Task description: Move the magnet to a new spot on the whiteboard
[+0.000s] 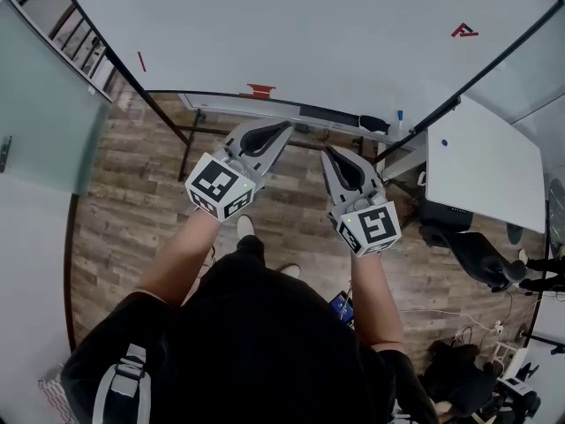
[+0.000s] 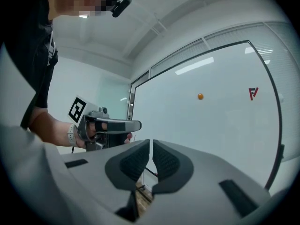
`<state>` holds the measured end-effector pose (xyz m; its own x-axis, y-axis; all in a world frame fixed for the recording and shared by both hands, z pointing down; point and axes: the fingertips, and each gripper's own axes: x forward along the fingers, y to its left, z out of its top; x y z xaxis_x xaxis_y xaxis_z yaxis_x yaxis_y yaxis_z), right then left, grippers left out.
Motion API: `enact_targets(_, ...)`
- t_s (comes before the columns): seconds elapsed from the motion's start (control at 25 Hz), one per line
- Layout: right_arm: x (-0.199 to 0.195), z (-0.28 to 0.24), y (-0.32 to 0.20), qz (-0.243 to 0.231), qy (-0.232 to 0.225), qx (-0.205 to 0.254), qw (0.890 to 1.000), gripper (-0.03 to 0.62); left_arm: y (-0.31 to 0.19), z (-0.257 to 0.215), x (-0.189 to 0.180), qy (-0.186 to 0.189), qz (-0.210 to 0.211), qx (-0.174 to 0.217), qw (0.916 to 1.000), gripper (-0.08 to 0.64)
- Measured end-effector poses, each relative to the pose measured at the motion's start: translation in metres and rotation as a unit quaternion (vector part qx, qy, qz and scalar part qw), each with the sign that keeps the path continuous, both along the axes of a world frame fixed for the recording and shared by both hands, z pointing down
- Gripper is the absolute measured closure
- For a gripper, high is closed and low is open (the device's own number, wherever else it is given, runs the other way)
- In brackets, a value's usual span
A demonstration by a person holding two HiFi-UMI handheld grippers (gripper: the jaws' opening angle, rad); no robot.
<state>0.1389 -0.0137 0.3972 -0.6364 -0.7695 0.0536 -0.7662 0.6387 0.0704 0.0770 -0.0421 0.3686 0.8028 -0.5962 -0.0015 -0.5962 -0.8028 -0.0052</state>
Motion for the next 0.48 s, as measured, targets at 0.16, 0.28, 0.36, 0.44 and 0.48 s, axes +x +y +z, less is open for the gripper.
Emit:
enact_targets(0.16,-0.016,0.003,-0.041,0.026,0.014,-0.006,1.0,0.574,-0.041,-0.001,-0.013,-0.006,0.018,0.004,0.9998,0.555)
enact_targets(0.28,-0.027,0.002,-0.079,0.058,0.027,-0.007,0.998,0.572,-0.076,0.0,-0.026,-0.012,0.026,0.003,0.9996,0.555)
enact_targets(0.36,-0.029,0.002,-0.103,0.079,0.03,-0.009,0.996,0.566,-0.097,0.004,-0.03,-0.018,0.032,0.002,0.9993,0.555)
enact_targets(0.44,-0.027,0.0,-0.125,0.101,0.042,-0.004,0.994,0.557,-0.115,0.007,-0.031,-0.02,0.042,0.002,0.9989,0.555)
enact_targets(0.48,-0.025,-0.003,-0.134,0.113,0.051,0.002,0.992,0.551,-0.123,0.007,-0.031,-0.02,0.046,0.003,0.9987,0.555)
